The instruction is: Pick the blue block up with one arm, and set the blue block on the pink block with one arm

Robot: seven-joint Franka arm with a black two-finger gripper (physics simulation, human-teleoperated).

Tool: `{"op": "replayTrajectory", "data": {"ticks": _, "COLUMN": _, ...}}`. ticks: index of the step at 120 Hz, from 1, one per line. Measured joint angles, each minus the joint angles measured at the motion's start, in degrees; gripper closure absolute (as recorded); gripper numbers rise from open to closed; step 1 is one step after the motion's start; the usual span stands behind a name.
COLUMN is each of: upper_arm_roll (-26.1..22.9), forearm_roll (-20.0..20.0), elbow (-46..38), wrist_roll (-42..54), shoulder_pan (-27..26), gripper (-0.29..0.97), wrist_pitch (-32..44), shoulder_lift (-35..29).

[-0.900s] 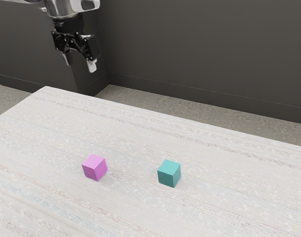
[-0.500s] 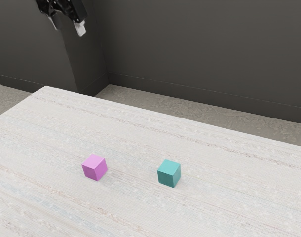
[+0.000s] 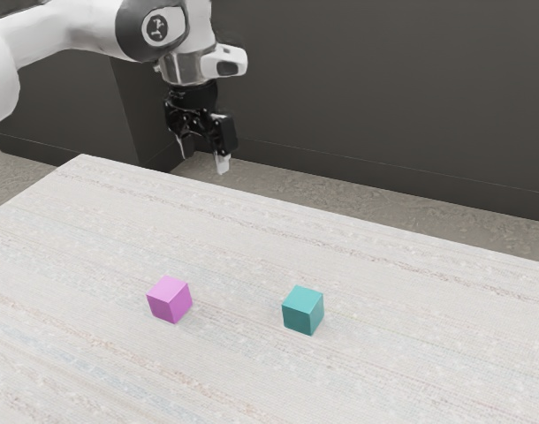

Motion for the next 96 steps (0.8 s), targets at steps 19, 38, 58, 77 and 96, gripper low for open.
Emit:
{"op": "replayTrajectory", "data": {"ticks": 19, "upper_arm_roll": -0.6, "forearm_roll": -0.74, "elbow": -13.99, "wrist_roll": 0.18, "shoulder_pan": 0.0, "gripper": 0.0, "wrist_pitch": 11.89, "shoulder_lift": -1.85}}
{"op": "replayTrajectory", "data": {"ticks": 38, "upper_arm_roll": -1.82, "forearm_roll": -2.44, "elbow": -18.57, "wrist_roll": 0.32, "shoulder_pan": -0.17, "gripper": 0.0, "wrist_pitch": 21.78, "shoulder_lift": -0.9}}
{"op": "replayTrajectory", "data": {"ticks": 58, "upper_arm_roll": -2.62, "forearm_roll": -3.69, "elbow": -18.67, "wrist_roll": 0.39, "shoulder_pan": -0.05, "gripper": 0.0, "wrist_pitch": 29.02, "shoulder_lift": 3.87}}
{"op": "replayTrajectory", "data": {"ticks": 77, "upper_arm_roll": -4.42, "forearm_roll": -5.36, "elbow": -17.64, "wrist_roll": 0.34, "shoulder_pan": -0.13, "gripper": 0.0, "wrist_pitch": 33.13, "shoulder_lift": 6.77}}
{"op": "replayTrajectory", "data": {"ticks": 96, "upper_arm_roll": -5.05, "forearm_roll": -5.83, "elbow": -17.79, "wrist_roll": 0.32, "shoulder_pan": -0.37, "gripper": 0.0, "wrist_pitch": 34.87, "shoulder_lift": 8.45}}
